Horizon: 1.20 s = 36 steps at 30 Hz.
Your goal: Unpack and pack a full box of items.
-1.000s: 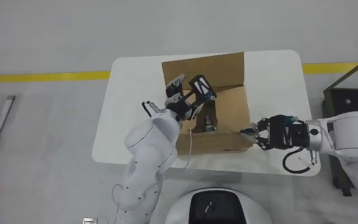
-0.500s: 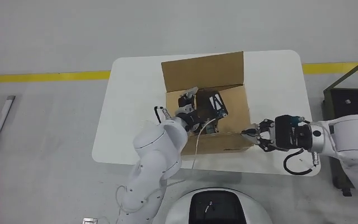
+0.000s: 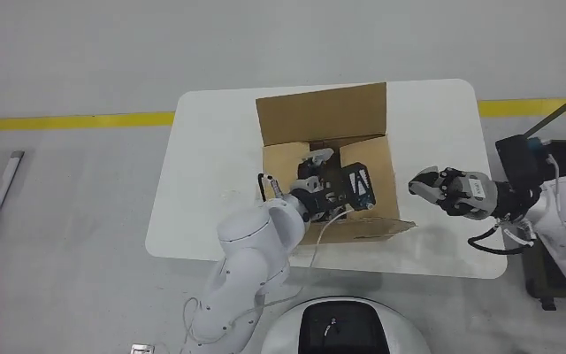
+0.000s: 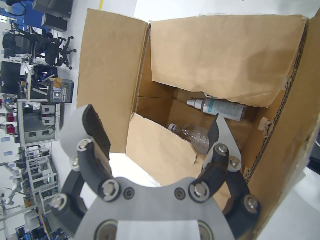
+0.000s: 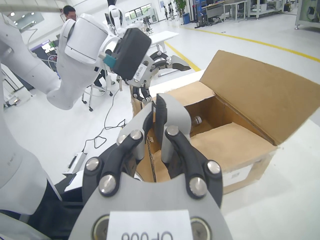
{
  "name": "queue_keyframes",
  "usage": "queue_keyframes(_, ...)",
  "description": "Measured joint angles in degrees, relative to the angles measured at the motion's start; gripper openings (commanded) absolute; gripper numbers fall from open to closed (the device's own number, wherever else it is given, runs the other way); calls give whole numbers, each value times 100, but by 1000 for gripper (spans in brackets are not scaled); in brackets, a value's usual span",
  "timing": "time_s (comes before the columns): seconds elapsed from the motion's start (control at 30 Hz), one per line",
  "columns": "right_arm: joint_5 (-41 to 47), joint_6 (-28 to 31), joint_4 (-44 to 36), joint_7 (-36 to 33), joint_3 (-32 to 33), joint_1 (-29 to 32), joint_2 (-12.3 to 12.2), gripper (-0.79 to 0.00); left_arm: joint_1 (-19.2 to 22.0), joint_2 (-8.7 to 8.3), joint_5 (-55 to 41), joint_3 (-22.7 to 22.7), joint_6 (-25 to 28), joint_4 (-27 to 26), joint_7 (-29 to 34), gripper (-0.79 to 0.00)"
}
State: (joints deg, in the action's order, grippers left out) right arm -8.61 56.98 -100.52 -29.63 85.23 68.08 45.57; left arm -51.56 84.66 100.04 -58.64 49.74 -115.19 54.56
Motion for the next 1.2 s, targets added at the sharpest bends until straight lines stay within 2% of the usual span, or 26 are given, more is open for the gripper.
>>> queue_keyframes(0.27, 461, -567, 34, -1044, -692, -293, -18, -785, -17, -182, -135, 37, -130, -338, 131, 0)
queue_keyframes(0.6, 676, -72, 99, -1855, -1265, -607, -38, -785, 33, -421, -88, -350, -406, -600, 405, 0)
queue_keyframes(0.73, 432, -67, -83, -1835, -1596, -670, -102, -785, 127, -470, 28, -374, -482, -564, 481, 0)
queue_keyframes(0.9, 15, -38, -104, -1806, -2021, -835, -210, -785, 230, -482, -23, -172, -501, -394, 500, 0)
queue_keyframes(1.07, -471, -159, -105, -1858, -2173, -993, -228, -785, 355, -467, 132, 70, -596, -71, 595, 0)
queue_keyframes(1.2, -962, -260, -205, -1648, -2200, -988, -196, -785, 438, -441, 236, 212, -712, 151, 668, 0)
